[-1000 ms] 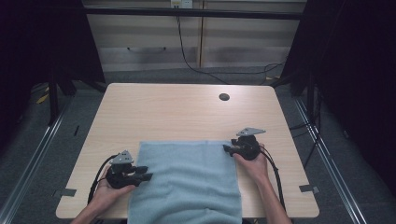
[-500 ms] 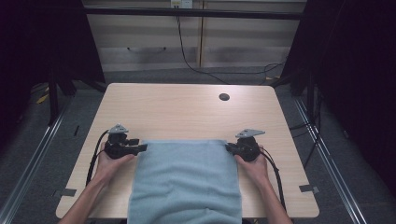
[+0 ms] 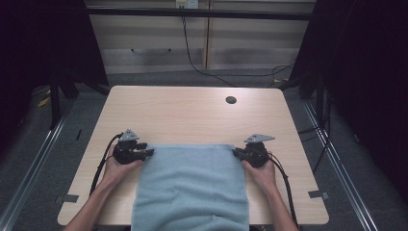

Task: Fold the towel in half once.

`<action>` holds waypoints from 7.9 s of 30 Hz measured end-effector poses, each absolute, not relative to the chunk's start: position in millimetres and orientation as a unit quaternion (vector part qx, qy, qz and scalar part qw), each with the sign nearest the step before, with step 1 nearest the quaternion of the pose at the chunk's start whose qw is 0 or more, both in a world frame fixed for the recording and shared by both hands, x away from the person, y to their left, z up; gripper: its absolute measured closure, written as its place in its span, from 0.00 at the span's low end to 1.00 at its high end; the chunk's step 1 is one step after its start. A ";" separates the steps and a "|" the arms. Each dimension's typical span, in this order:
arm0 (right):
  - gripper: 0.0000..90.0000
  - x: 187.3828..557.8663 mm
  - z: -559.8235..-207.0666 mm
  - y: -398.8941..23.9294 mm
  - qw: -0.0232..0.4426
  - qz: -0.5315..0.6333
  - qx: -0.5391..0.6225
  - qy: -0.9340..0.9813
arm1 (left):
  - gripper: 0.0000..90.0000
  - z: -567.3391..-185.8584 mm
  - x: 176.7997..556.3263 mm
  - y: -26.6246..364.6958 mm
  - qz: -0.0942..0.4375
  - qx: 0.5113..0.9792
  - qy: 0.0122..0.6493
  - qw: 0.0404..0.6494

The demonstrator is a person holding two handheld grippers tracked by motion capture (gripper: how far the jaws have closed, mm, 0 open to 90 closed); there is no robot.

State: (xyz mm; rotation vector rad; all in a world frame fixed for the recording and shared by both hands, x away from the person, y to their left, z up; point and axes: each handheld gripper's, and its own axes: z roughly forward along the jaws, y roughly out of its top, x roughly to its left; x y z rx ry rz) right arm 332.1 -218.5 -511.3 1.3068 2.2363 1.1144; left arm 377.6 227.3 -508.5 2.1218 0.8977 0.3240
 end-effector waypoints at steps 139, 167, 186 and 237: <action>0.97 381.7 -506.1 -221.3 0.144 0.373 0.510 0.762 | 0.96 -508.6 411.5 221.5 0.062 0.794 0.426 0.430; 0.97 249.3 -343.4 -239.7 0.224 0.571 0.345 0.710 | 0.96 -350.2 278.4 272.7 0.128 0.733 0.280 0.607; 0.73 137.6 -453.4 -240.8 0.111 0.528 0.391 0.746 | 0.83 -463.2 188.1 287.4 0.006 0.766 0.293 0.572; 0.82 164.9 -472.3 -216.6 0.024 0.477 0.353 0.804 | 0.96 -493.6 213.2 252.4 -0.041 0.875 0.249 0.412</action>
